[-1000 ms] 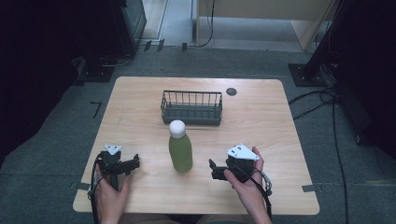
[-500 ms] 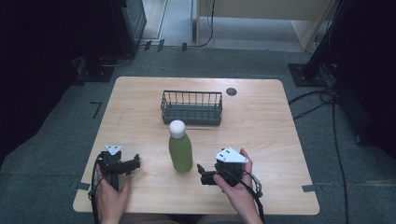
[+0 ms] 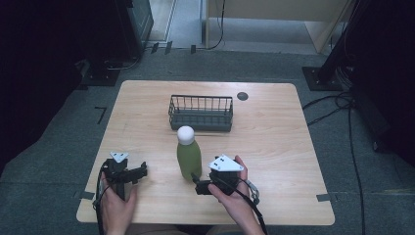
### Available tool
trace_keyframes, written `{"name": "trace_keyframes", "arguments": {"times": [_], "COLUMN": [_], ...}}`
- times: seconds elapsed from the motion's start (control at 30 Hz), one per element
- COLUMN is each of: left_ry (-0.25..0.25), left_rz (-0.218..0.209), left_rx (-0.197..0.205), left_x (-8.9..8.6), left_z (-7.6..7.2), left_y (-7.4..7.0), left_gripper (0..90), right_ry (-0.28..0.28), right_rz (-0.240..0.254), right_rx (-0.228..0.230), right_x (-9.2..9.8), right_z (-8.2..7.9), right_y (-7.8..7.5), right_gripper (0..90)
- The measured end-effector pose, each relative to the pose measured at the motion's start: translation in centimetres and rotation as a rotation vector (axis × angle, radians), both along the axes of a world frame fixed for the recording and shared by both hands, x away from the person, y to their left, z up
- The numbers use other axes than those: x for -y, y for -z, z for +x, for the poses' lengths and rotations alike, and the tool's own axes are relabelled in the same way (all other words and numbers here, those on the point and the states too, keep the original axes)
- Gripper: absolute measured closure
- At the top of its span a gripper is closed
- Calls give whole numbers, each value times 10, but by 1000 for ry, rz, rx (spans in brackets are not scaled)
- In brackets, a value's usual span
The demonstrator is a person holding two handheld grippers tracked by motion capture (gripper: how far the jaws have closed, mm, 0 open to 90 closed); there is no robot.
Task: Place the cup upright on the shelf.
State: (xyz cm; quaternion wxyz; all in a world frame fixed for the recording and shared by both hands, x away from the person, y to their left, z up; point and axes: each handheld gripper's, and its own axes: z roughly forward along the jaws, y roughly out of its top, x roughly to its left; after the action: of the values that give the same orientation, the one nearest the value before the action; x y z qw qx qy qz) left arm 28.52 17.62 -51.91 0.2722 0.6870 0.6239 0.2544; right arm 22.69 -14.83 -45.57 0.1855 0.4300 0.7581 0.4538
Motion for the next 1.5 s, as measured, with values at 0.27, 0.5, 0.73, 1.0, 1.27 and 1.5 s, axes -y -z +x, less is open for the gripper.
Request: {"name": "trace_keyframes", "arguments": {"times": [0.27,0.5,0.73,1.0,1.27,1.5], "left_ry": [0,0,0,0,0,0], "left_rz": [0,0,0,0,0,1], "left_rx": [0,0,0,0,0,0], "left_x": [0,0,0,0,0,0], "left_z": [0,0,0,0,0,0], "left_y": [0,0,0,0,0,0], "left_gripper": [0,0,0,0,0,0], "right_ry": [-6,-9,-1,-3,-3,-5], "right_rz": [29,28,46,81,60,54], "right_rx": [11,26,62,92,122,102], "right_x": [-18,-30,-36,-41,-44,-39], "right_z": [10,18,21,24,26,33], "right_y": [1,1,0,-3,-7,-12], "right_gripper": [69,93,106,158,192,198]}}
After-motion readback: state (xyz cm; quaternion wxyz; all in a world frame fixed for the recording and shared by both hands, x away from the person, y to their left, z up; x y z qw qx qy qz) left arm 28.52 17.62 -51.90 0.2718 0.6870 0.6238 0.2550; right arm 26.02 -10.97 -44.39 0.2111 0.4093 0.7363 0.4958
